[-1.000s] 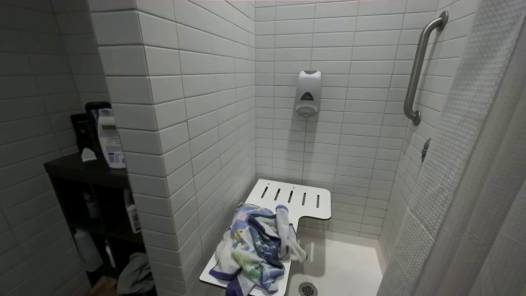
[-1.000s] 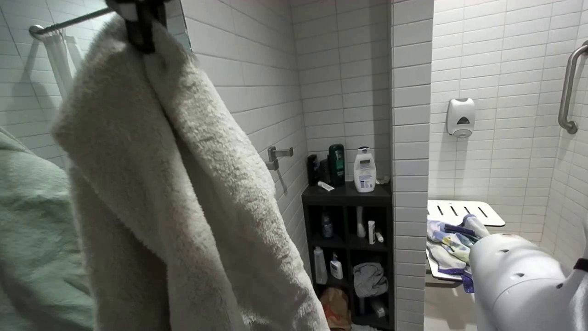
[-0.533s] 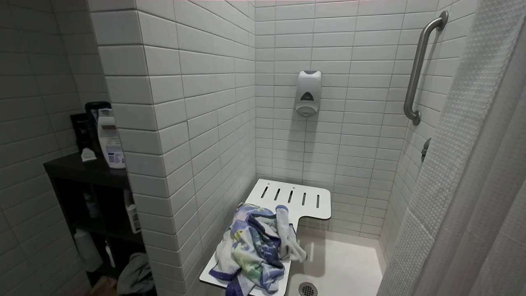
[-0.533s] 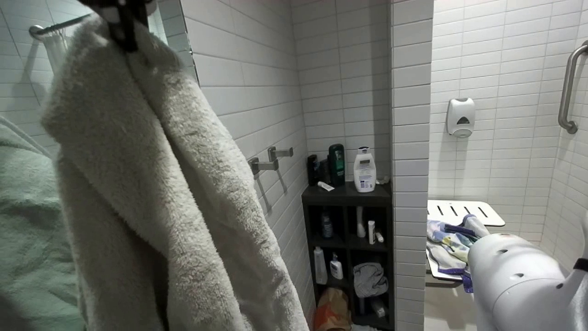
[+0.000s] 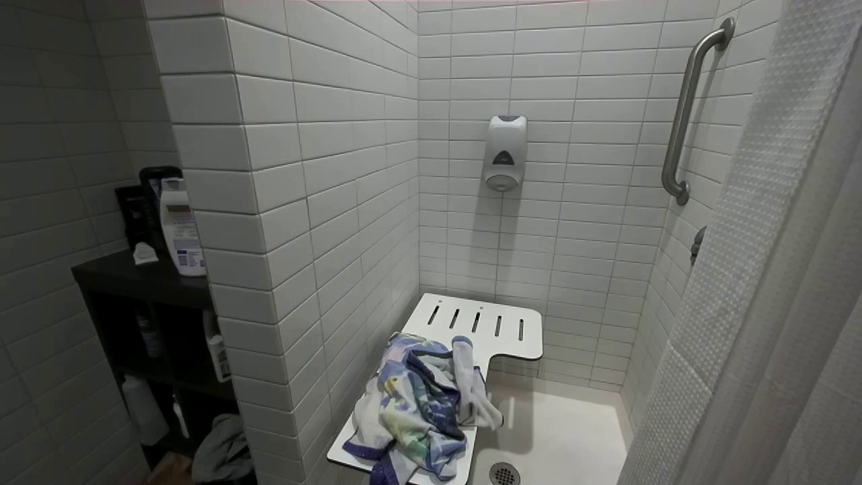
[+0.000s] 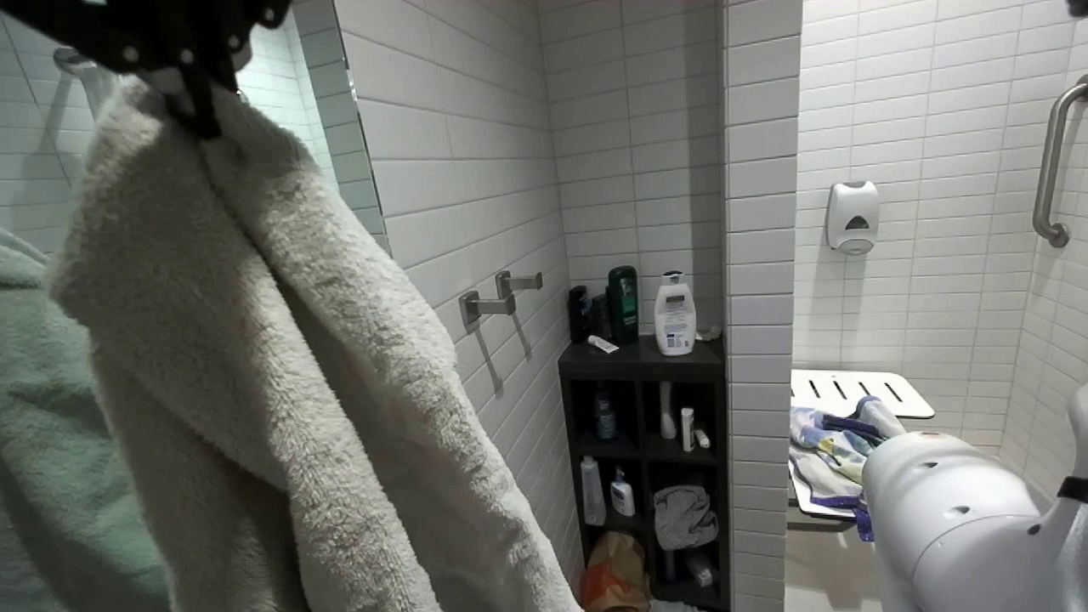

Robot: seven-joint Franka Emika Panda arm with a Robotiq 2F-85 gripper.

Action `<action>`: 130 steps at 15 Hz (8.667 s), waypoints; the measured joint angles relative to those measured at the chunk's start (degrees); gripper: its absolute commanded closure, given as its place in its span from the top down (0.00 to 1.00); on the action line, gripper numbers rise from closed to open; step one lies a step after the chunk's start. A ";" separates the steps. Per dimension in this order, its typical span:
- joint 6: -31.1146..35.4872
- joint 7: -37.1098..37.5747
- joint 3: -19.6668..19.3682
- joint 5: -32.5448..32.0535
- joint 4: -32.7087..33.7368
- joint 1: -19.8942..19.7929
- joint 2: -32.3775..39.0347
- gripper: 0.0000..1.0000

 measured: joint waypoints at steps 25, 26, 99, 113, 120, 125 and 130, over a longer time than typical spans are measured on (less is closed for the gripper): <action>3.37 0.03 -20.74 -13.92 13.95 29.66 18.08 0.02; 2.60 0.03 -22.14 -14.55 14.24 31.10 18.04 0.02; -12.08 0.20 -63.39 -20.39 31.80 62.77 22.16 0.02; -15.14 0.15 -73.54 -21.98 38.17 67.85 20.92 0.02; -15.06 0.09 -79.37 -18.20 39.77 74.80 20.03 0.02; -15.06 0.02 -82.66 -15.53 41.18 79.32 19.96 0.02; -15.09 -0.01 -83.97 -14.71 42.02 82.17 19.97 0.02</action>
